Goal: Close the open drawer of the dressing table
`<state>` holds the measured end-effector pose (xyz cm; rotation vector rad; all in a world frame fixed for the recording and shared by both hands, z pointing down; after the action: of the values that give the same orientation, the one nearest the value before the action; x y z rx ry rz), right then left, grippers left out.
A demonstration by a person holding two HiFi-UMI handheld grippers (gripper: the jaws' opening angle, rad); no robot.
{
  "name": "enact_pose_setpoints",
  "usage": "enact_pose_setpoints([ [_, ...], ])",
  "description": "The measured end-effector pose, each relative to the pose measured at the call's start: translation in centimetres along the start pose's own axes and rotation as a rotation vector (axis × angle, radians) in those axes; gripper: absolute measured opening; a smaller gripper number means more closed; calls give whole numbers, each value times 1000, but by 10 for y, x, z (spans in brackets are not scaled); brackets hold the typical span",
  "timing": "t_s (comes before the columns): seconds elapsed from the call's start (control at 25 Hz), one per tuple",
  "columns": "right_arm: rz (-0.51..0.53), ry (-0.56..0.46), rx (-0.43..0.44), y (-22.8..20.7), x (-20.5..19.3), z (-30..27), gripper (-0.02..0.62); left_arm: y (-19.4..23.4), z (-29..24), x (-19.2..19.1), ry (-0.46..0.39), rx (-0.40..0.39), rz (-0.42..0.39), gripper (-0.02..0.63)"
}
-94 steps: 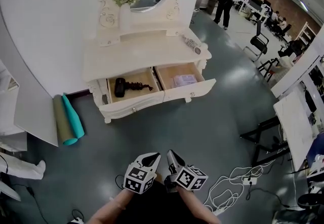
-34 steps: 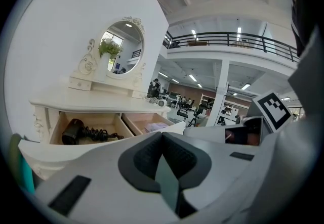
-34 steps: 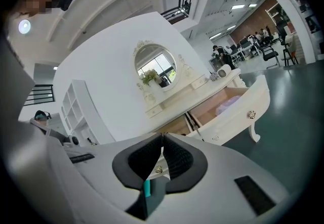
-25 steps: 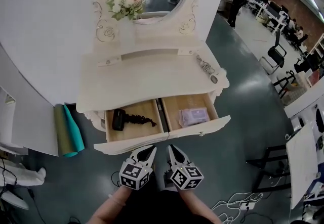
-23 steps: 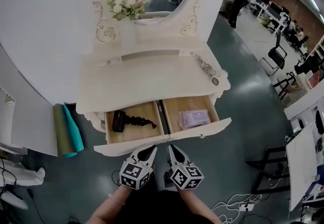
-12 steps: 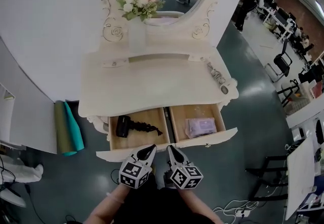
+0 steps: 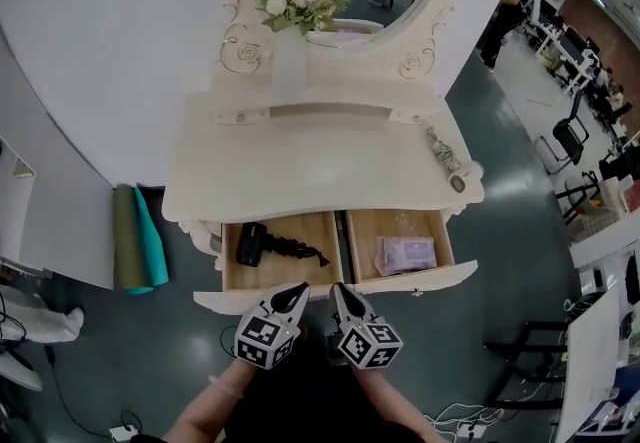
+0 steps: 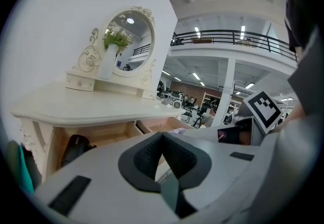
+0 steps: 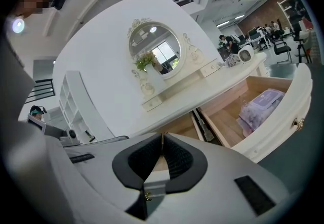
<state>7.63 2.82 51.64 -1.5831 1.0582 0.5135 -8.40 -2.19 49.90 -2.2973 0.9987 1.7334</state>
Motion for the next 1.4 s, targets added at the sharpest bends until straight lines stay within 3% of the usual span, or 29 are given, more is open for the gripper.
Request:
enact_pose_setpoints([
  [0.72, 50, 224, 88, -14, -34, -7, 25, 3, 37, -55, 84, 241, 118, 18],
  [1.4, 73, 334, 51, -23, -66, -23, 25, 19, 50, -97, 195, 281, 207, 18],
])
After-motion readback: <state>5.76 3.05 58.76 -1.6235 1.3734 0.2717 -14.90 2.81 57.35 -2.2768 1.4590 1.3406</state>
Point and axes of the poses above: the fingertips, and each gripper's own axes: z backward along the fingers, y to its left, x out of its top, the point moved 9 cm from there along z, backward along the fingers, and after that the axes turned 1 degree about -x, right-handed, at the moved point
